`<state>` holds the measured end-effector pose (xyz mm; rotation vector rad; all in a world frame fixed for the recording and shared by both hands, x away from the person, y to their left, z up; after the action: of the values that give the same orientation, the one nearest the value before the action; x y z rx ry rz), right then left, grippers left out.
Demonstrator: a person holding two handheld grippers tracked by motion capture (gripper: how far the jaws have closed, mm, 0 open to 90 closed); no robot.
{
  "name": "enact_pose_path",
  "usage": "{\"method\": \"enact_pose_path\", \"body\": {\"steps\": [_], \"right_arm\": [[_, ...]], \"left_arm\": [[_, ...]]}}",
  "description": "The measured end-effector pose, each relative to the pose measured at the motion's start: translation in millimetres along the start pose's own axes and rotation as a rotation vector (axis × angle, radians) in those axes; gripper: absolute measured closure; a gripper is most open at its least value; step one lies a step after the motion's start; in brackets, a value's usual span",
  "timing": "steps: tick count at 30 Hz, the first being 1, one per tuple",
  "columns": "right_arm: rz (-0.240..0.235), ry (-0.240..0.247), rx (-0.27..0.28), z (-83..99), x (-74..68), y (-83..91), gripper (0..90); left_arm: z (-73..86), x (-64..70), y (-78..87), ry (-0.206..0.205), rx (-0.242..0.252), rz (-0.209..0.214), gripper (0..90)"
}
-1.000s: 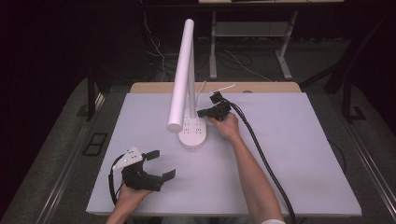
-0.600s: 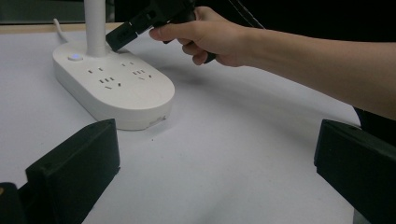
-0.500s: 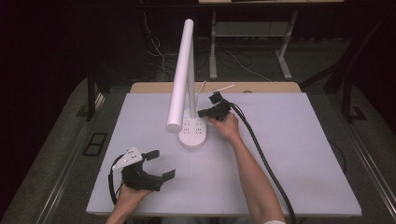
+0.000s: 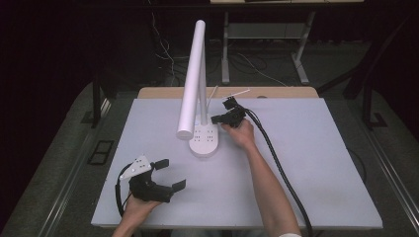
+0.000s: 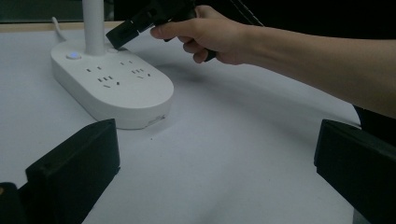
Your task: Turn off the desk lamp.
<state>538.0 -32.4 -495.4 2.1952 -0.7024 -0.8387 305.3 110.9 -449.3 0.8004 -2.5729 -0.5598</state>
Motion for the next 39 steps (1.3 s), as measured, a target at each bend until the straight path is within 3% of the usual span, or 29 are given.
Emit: {"method": "enact_pose_path", "body": {"steps": [4, 7, 9, 15, 21, 31, 39], "right_arm": [[-0.042, -0.023, 0.023, 1.7, 0.2, 0.2, 90.0], [-0.032, -0.011, 0.017, 1.3, -1.2, 0.7, 90.0], [-0.058, -0.014, 0.028, -0.4, -4.5, 3.0, 90.0], [-0.077, -0.018, 0.035, -0.3, -4.0, -1.3, 90.0], [-0.041, -0.008, 0.017, 1.3, -4.4, -1.6, 90.0], [-0.023, 0.005, 0.011, -0.4, -5.1, 0.6, 90.0], [-0.045, 0.000, 0.016, -0.5, -6.7, -0.7, 90.0]], "left_arm": [[-0.1, -0.4, 0.0, 0.000, 0.000, -0.001, 0.0], [-0.2, -1.8, 0.2, 0.004, 0.003, -0.003, 0.0], [0.1, -2.2, 0.5, 0.006, 0.001, -0.003, 0.0], [-0.1, -0.5, 0.8, 0.005, 0.004, -0.002, 0.0], [0.4, -1.2, -0.6, 0.002, -0.003, -0.002, 0.0], [0.2, -2.7, 1.0, 0.006, 0.003, -0.005, 0.0], [0.3, -1.3, 0.3, 0.004, 0.000, -0.004, 0.0]]}}
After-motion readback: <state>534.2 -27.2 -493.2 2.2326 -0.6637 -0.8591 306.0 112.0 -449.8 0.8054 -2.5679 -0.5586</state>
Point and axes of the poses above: each handheld gripper's, and its own axes: y roughly backward along the jaws, z roughly out of its underside, x roughly to its right, the point moved 10 cm from there along -y, roughly forward along the jaws, and after that the axes turned 10 degrees about -x, right-handed, at the moved point
